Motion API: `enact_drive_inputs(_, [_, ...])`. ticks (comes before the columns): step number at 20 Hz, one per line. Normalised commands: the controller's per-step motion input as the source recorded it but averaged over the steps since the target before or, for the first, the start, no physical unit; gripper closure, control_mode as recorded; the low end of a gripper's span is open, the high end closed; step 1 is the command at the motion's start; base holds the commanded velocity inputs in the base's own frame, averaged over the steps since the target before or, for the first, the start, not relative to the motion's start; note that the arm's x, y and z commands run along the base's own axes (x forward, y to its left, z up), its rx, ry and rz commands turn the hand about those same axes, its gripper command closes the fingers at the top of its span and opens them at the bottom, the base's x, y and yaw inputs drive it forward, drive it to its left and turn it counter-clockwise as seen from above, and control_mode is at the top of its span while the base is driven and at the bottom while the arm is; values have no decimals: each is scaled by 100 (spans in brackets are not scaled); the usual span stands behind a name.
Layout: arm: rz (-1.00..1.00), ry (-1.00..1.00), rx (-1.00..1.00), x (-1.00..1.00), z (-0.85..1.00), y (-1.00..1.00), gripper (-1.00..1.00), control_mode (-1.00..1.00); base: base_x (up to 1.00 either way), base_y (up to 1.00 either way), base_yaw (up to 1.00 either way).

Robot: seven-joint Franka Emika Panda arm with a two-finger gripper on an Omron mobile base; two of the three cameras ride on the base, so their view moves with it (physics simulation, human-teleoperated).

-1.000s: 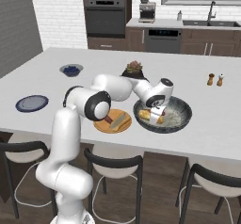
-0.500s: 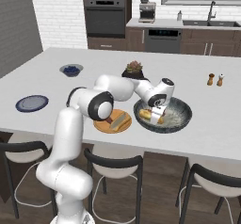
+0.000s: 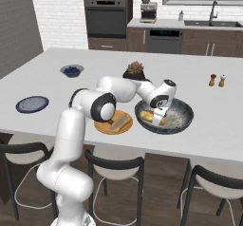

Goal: Place one bun and one sausage from the bowl on each plate.

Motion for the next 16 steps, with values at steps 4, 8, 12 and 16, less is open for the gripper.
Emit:
enact_drive_inputs(4, [0, 0, 0, 0, 0, 0, -100, -100, 0, 0, 0])
enact_drive_inputs(8, [0, 0, 0, 0, 0, 0, 100, -100, 0, 0, 0])
enact_drive_inputs(12, [0, 0, 0, 0, 0, 0, 100, -100, 0, 0, 0])
enact_drive_inputs(16, [0, 0, 0, 0, 0, 0, 100, -100, 0, 0, 0])
